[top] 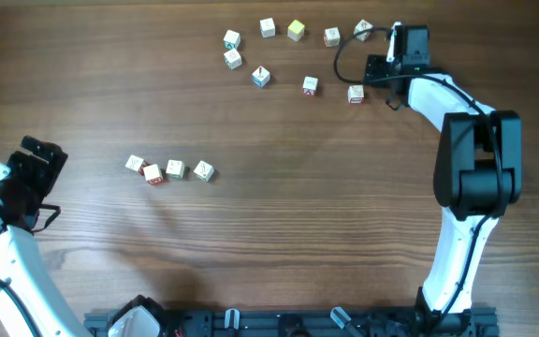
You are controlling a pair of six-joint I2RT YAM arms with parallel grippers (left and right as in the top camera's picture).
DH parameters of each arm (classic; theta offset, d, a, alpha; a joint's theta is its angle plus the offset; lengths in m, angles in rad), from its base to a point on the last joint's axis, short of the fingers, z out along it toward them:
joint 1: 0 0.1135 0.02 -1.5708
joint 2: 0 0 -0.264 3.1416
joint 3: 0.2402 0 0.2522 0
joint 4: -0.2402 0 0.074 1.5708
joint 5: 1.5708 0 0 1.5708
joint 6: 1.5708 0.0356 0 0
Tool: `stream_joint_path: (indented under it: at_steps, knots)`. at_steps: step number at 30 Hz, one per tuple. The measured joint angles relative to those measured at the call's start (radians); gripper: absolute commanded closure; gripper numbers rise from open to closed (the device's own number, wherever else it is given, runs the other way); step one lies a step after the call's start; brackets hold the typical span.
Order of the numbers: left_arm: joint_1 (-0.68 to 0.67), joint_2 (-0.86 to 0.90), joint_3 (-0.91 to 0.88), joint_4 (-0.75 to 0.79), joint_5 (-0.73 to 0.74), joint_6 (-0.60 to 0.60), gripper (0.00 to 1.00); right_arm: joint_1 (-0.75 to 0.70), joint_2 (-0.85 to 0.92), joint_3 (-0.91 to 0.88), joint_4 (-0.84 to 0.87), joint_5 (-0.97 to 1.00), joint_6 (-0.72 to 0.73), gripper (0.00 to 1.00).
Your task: Form a horizontal line
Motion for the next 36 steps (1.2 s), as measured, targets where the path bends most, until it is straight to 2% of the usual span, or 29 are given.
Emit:
stream_joint_path:
  at_steps: [5,11,17,23,28,32,36]
  knots:
    - [0.000,0.000,0.000,0.000,0.000,0.000,0.00,-0.013,0.009,0.000,0.036,0.003,-0.036,0.67]
    - [0.000,0.000,0.000,0.000,0.000,0.000,0.00,-0.013,0.009,0.000,0.047,0.006,-0.043,0.83]
    - [0.000,0.000,0.000,0.000,0.000,0.000,0.00,-0.010,-0.030,-0.005,-0.039,0.002,-0.043,0.86]
    - [0.000,0.000,0.000,0.000,0.000,0.000,0.00,0.024,-0.231,-0.014,-0.187,-0.057,-0.008,0.86]
    - [0.000,0.000,0.000,0.000,0.000,0.000,0.00,0.097,-0.409,-0.007,-0.345,-0.211,0.106,0.89]
    - [0.000,0.000,0.000,0.000,0.000,0.000,0.01,0.186,-0.422,-0.018,-0.455,-0.329,0.240,0.91]
    - [0.000,0.000,0.000,0.000,0.000,0.000,0.00,0.317,-0.422,-0.120,-0.431,-0.366,0.373,0.91]
